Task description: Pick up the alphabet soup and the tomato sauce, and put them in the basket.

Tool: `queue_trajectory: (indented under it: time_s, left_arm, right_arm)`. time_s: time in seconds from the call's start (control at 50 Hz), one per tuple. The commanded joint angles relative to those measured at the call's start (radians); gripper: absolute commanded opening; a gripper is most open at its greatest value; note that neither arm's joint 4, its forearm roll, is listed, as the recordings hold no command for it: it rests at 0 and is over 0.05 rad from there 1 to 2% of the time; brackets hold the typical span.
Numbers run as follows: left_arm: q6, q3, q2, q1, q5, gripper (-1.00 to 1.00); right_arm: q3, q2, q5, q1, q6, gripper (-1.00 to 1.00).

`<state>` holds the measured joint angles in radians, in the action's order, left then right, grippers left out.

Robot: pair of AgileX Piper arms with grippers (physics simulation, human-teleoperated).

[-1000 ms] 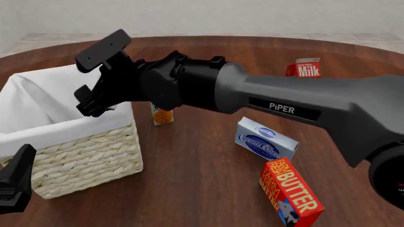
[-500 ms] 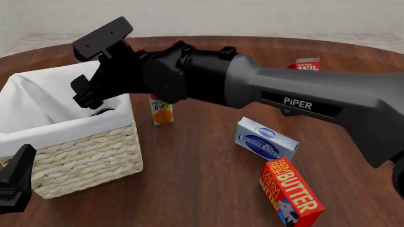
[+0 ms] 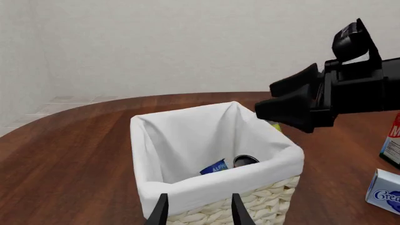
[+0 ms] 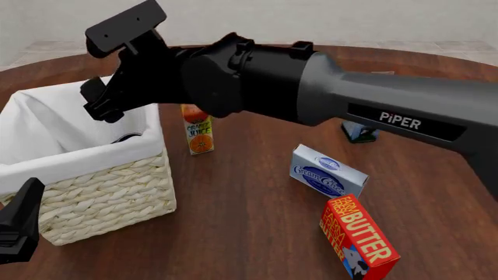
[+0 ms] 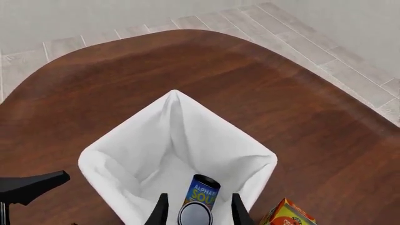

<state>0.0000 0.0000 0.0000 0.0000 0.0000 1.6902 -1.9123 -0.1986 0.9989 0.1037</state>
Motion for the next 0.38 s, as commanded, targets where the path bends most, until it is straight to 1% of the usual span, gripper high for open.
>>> queue_trajectory:
  time_s: [0.02, 0.38]
  left_arm:
    - [0.000, 0.000, 0.000, 0.000, 0.000, 1.00]
    - [0.000, 0.000, 0.000, 0.000, 0.000, 1.00]
  right_arm:
    - [-0.008, 0.030, -0.003, 0.002, 0.001, 1.00]
    - [-0.012, 0.069, -0.012, 0.009, 0.002, 1.00]
